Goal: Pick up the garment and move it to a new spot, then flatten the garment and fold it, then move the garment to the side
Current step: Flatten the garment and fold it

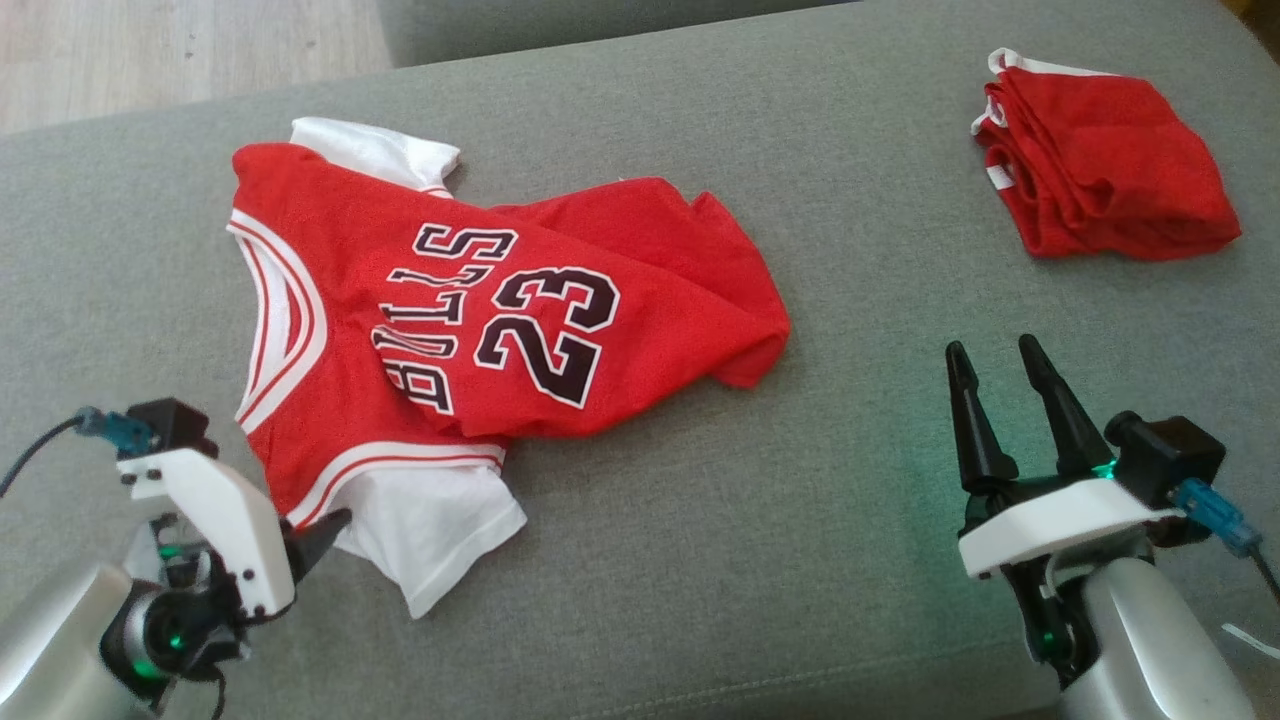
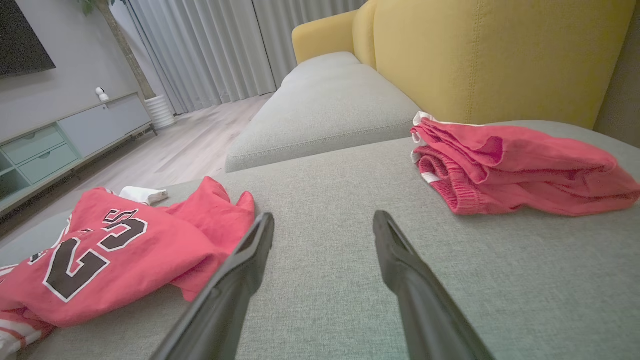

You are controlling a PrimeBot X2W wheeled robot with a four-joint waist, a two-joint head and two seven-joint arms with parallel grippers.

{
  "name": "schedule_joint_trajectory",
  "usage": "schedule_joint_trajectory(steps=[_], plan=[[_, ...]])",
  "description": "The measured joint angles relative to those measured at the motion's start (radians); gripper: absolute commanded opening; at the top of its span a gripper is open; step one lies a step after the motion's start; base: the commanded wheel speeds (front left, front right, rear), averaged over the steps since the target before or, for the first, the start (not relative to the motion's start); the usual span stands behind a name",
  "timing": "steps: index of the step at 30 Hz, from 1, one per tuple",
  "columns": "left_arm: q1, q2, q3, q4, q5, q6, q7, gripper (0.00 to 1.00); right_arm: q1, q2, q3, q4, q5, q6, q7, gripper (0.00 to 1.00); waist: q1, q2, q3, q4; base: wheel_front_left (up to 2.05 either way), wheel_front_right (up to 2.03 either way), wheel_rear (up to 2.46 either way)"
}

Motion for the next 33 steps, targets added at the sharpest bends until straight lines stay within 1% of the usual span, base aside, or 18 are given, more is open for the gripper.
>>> schedule_joint_trajectory(steps=[1, 2, 4, 5, 6, 10, 14, 16, 20, 26, 27, 30, 33], plan=[[-0.005, -0.008, -0.005, 0.023, 0.000, -0.008, 0.005, 1.00, 0.000, 0.000, 0.001, 0.002, 0.000, 0.000, 0.000, 1.00, 0.0000, 0.0000, 0.002, -0.001, 0.00, 0.00, 0.00], [-0.013, -0.016, -0.007, 0.040, -0.003, -0.016, 0.012, 0.88, -0.001, 0.000, 0.002, 0.004, 0.000, 0.000, 0.000, 1.00, 0.0000, 0.0000, 0.003, -0.002, 0.00, 0.00, 0.00], [-0.032, -0.024, -0.010, 0.068, -0.011, -0.032, 0.024, 0.44, -0.005, 0.000, 0.004, 0.009, 0.000, 0.000, -0.001, 1.00, 0.0000, 0.0000, 0.004, -0.004, 0.00, 0.00, 0.00], [-0.040, -0.027, -0.010, 0.081, -0.010, -0.039, 0.025, 0.11, -0.007, 0.000, 0.005, 0.010, 0.000, 0.000, -0.003, 1.00, 0.0000, 0.0000, 0.005, -0.005, 0.00, 0.00, 0.00], [-0.048, -0.030, -0.012, 0.092, -0.010, -0.046, 0.024, 0.00, -0.009, 0.000, 0.004, 0.012, 0.000, 0.000, -0.003, 1.00, 0.0000, 0.0000, 0.005, -0.005, 0.00, 0.00, 0.00], [-0.070, -0.047, -0.012, 0.119, -0.008, -0.064, 0.006, 0.00, -0.019, 0.000, 0.003, 0.019, 0.000, 0.000, -0.007, 1.00, 0.0000, 0.0000, -0.002, 0.002, 0.00, 0.00, 0.00], [-0.078, -0.029, -0.011, 0.105, 0.003, -0.072, 0.004, 0.00, -0.018, 0.000, 0.002, 0.030, 0.000, 0.000, -0.012, 1.00, 0.0000, 0.0000, -0.017, 0.015, 0.00, 0.00, 0.00], [-0.078, -0.001, -0.013, 0.075, 0.007, -0.072, 0.019, 0.00, -0.018, 0.001, 0.001, 0.031, 0.000, 0.000, -0.012, 1.00, 0.0000, 0.0000, -0.025, 0.023, 0.00, 0.00, 0.00], [-0.076, 0.086, -0.020, -0.001, 0.021, -0.067, 0.088, 0.00, -0.016, 0.001, 0.000, 0.032, 0.000, 0.000, -0.012, 1.00, 0.0000, 0.0000, -0.037, 0.042, 0.00, 0.00, 0.00], [-0.048, 0.207, -0.018, -0.106, 0.004, -0.012, 0.201, 0.00, -0.016, 0.001, 0.000, 0.033, 0.000, 0.000, -0.009, 1.00, 0.0000, 0.0000, -0.042, 0.056, 0.00, 0.00, 0.00], [-0.027, 0.227, -0.005, -0.114, -0.017, 0.008, 0.211, 0.00, -0.016, 0.001, 0.001, 0.033, 0.000, 0.000, -0.007, 1.00, 0.0000, 0.0000, -0.040, 0.055, 0.00, 0.00, 0.00], [-0.009, 0.237, 0.016, -0.133, -0.042, 0.013, 0.206, 0.00, -0.017, 0.001, 0.004, 0.033, 0.005, 0.000, -0.002, 1.00, 0.0000, 0.0000, -0.038, 0.049, 0.00, 0.00, 0.00], [-0.002, 0.235, 0.059, -0.206, -0.094, 0.010, 0.173, 0.00, -0.017, 0.000, 0.000, 0.033, 0.009, 0.000, -0.002, 1.00, -0.0001, 0.0000, -0.035, 0.037, 0.00, 0.00, 0.00]])
